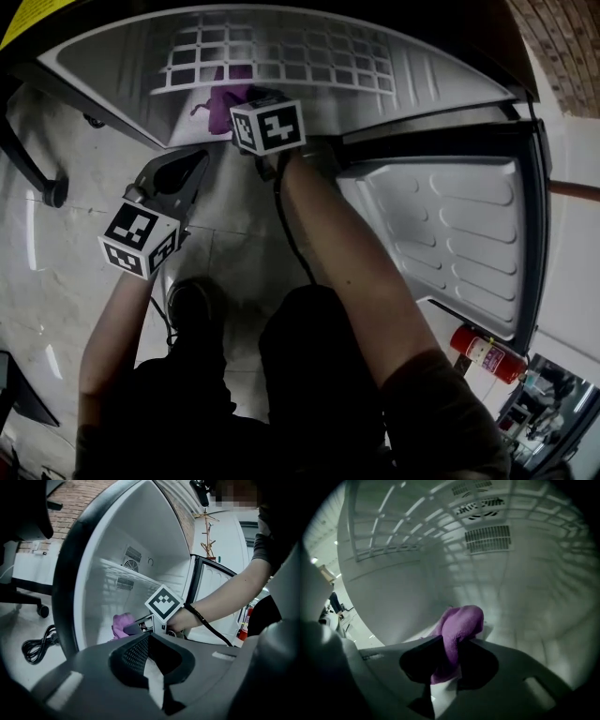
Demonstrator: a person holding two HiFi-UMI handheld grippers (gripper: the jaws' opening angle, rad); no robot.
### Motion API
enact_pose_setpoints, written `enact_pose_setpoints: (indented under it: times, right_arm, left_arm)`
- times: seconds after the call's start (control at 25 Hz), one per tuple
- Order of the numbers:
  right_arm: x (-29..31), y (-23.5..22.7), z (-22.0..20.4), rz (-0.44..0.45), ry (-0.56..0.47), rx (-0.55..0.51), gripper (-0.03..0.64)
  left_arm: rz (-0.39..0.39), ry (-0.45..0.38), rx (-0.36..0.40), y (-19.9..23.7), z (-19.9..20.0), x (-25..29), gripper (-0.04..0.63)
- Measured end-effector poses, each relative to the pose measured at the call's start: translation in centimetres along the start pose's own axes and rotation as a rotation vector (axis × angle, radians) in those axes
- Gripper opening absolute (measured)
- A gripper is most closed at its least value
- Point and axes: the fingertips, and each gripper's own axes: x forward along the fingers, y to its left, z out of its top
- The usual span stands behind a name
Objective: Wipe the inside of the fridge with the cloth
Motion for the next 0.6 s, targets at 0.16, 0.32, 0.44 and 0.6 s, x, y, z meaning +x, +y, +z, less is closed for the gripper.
enact_pose_setpoints:
  times: [0.16, 0.32, 0.44, 0.6]
  right_arm:
    - [-2.2, -4.8, -1.0, -0.091, -0.005, 0.070, 0.080]
    - [-4.3, -8.6, -2.0, -0.200, 0.003, 0.111, 0.080]
    - [-5.7, -11.0, -2.7, -0.301, 0.026, 0.137, 0.080]
    - [-7.3, -13.0, -3.4, -0.414, 0.048, 0.201, 0.080]
  left_arm:
    - [-0.032, -0.003, 0.018, -1.2, 0.4, 1.0, 0.017]
    - [-0.051, -0.002, 0.025, -2.0, 0.6, 1.7, 0.017]
    - [-0.064, -0.001, 0.027, -2.5, 0.6, 2.2, 0.017]
    - [-0.080, -0.009, 0.031, -3.2, 0.9, 2.6, 0.017]
